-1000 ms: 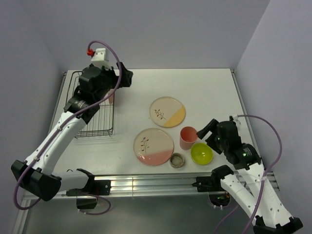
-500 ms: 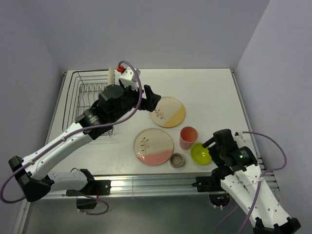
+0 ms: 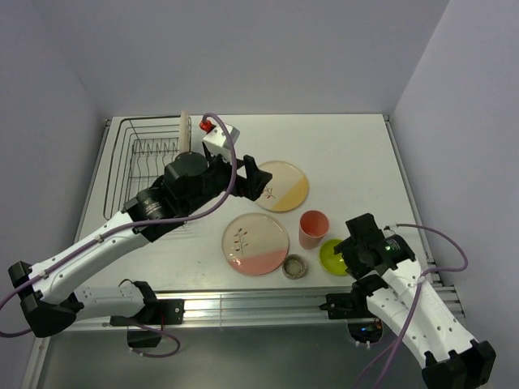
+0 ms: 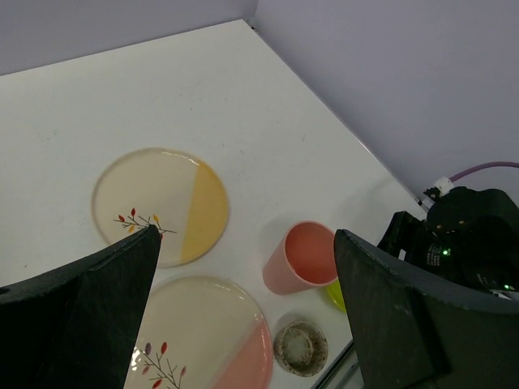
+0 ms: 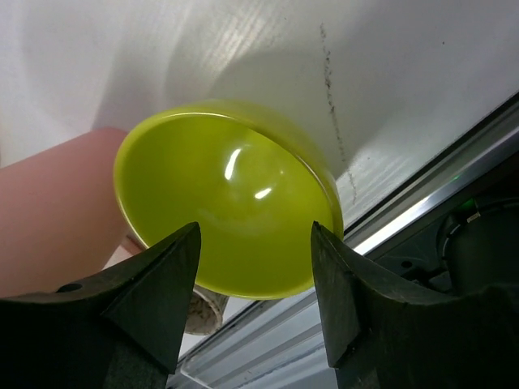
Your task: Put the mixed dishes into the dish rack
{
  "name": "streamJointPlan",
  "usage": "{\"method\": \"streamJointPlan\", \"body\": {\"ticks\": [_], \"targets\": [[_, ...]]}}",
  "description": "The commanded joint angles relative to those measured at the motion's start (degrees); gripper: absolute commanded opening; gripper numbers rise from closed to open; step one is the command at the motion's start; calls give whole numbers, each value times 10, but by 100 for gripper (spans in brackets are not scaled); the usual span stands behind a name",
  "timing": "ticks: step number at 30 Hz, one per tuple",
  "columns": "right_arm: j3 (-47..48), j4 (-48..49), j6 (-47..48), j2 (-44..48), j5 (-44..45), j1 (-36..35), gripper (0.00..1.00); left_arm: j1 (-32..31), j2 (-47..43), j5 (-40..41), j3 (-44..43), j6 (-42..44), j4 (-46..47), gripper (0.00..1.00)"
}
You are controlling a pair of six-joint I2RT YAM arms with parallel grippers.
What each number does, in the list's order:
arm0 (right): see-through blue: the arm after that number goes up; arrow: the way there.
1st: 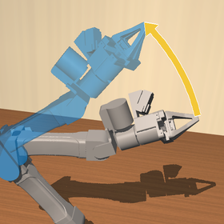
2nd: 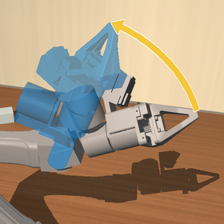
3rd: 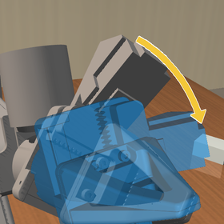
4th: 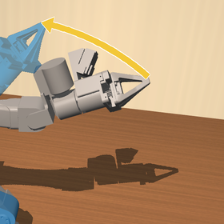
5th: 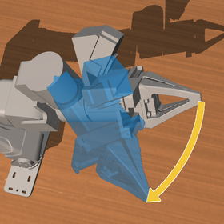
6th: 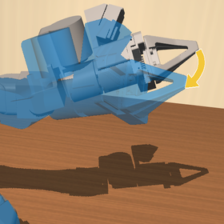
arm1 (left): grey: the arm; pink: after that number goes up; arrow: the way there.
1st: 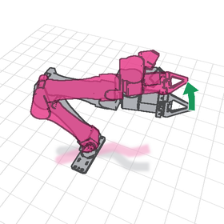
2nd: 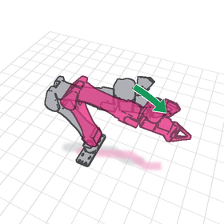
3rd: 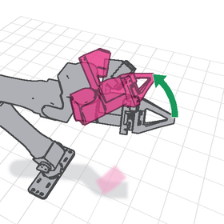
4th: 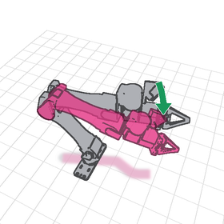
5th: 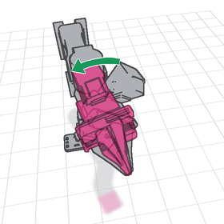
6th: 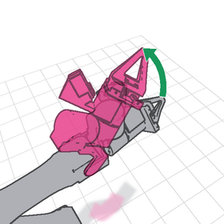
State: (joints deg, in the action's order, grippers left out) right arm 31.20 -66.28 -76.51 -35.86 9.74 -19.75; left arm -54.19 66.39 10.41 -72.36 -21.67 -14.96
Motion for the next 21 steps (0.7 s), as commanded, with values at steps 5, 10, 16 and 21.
{"method": "streamJointPlan", "body": {"ticks": [5, 10, 16, 21], "targets": [[9, -21, 29, -54, -9, -6, 64, -10, -39, 0, -8, 10, 12, 95], [34, -25, 33, -29, 40, -6, 63, -11, -35, 0, -7, 14, 12, 95], [97, -30, 16, -61, 78, -6, 62, -14, -28, -11, -2, 10, 23, 95], [125, 8, 19, -108, 89, -5, 63, -14, -28, -10, 6, 9, 26, 95]]}}
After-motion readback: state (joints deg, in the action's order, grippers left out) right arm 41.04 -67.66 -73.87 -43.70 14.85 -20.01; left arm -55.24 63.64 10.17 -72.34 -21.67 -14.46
